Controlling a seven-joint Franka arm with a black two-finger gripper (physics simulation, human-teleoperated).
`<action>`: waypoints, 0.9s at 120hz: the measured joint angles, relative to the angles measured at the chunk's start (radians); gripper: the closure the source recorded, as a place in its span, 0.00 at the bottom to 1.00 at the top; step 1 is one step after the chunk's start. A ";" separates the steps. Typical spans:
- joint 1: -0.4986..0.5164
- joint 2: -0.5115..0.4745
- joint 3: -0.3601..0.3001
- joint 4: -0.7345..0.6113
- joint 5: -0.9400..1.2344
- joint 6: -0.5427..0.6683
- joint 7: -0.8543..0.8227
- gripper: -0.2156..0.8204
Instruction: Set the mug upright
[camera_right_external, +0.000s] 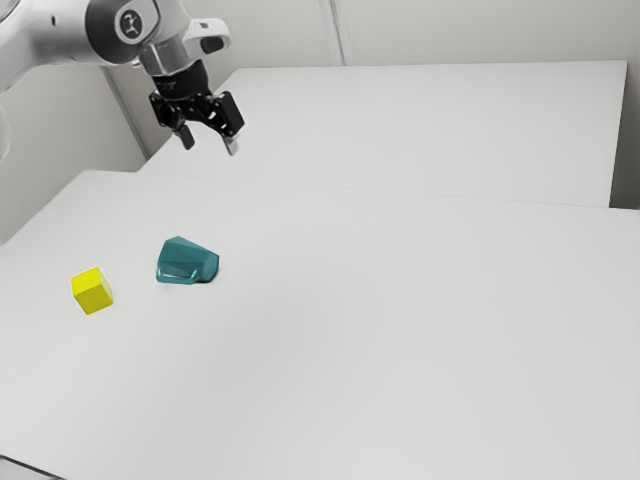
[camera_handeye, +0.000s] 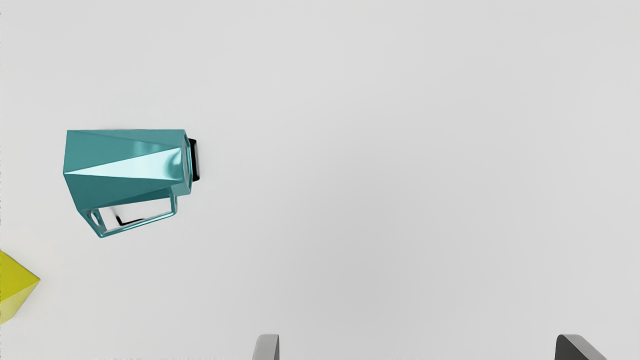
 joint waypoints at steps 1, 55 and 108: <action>0.000 0.000 0.000 0.000 0.000 0.000 0.000 0.21; 0.067 -0.017 0.005 -0.120 -0.083 0.002 0.009 0.21; 0.402 0.003 0.007 -0.283 -0.352 0.069 0.432 0.21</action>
